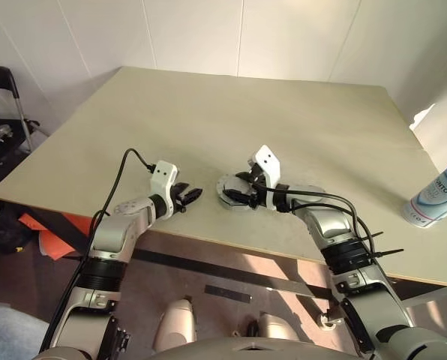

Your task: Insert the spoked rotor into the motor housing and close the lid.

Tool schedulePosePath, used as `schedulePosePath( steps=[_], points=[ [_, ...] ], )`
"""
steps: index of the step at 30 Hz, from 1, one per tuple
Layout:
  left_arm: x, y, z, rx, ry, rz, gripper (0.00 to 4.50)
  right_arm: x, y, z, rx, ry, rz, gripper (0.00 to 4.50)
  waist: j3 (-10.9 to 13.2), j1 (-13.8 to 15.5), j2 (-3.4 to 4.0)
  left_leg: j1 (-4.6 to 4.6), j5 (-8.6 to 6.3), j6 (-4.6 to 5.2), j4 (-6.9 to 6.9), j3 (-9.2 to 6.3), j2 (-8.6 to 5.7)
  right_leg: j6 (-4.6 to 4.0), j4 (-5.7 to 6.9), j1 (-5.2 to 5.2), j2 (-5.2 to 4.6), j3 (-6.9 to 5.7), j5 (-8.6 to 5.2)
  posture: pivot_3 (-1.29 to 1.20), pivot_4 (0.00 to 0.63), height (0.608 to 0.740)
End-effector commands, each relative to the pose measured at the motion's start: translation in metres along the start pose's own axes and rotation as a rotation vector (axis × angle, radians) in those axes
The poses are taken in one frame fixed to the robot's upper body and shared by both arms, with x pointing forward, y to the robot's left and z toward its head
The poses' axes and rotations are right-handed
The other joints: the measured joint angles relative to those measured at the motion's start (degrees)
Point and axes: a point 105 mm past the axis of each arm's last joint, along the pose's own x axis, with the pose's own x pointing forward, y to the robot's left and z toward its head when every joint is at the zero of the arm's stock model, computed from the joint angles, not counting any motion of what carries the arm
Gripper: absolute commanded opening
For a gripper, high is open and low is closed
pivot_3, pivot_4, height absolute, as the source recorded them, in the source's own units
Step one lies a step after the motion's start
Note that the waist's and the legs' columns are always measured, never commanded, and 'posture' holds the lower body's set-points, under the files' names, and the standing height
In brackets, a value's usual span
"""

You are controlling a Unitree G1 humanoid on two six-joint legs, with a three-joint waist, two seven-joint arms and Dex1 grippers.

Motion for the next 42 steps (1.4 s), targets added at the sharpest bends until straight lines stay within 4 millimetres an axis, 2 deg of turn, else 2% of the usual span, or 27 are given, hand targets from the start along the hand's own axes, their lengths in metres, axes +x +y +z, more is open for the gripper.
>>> schedulePosePath(
  steps=[1, 31, 42],
  points=[
    [-0.004, 0.001, 0.013, 0.018, -0.045, 0.004, 2.65, -0.001, -0.001, 0.014, -0.043, -0.047, 0.007, 3.09, 0.0, 0.0, 0.0, 0.0, 0.0, 0.0, 0.0, 0.0, 0.0, 0.0, 0.0, 0.0, 0.0, 0.0, 0.0, 0.0, 0.0, 0.74],
    [-0.006, -0.001, 0.009, 0.011, -0.036, 0.006, 2.65, 0.005, -0.01, -0.009, -0.057, 0.06, -0.062, 3.09, 0.0, -0.1, -0.04, 0.32, 0.0, 0.04, 0.0, 0.0, 0.03, -0.09, 0.03, 0.27, 0.0, 0.0, 0.06, 0.0, 0.0, 0.74],
    [-0.006, -0.002, 0.008, 0.009, -0.034, 0.005, 2.65, -0.003, -0.011, -0.017, -0.083, 0.122, -0.051, 3.09, -0.1, 0.1, -0.11, 0.47, -0.01, 0.05, 0.0, -0.01, 0.03, -0.09, 0.02, 0.44, 0.0, 0.0, 0.06, 0.0, 0.0, 0.74]
  ],
)
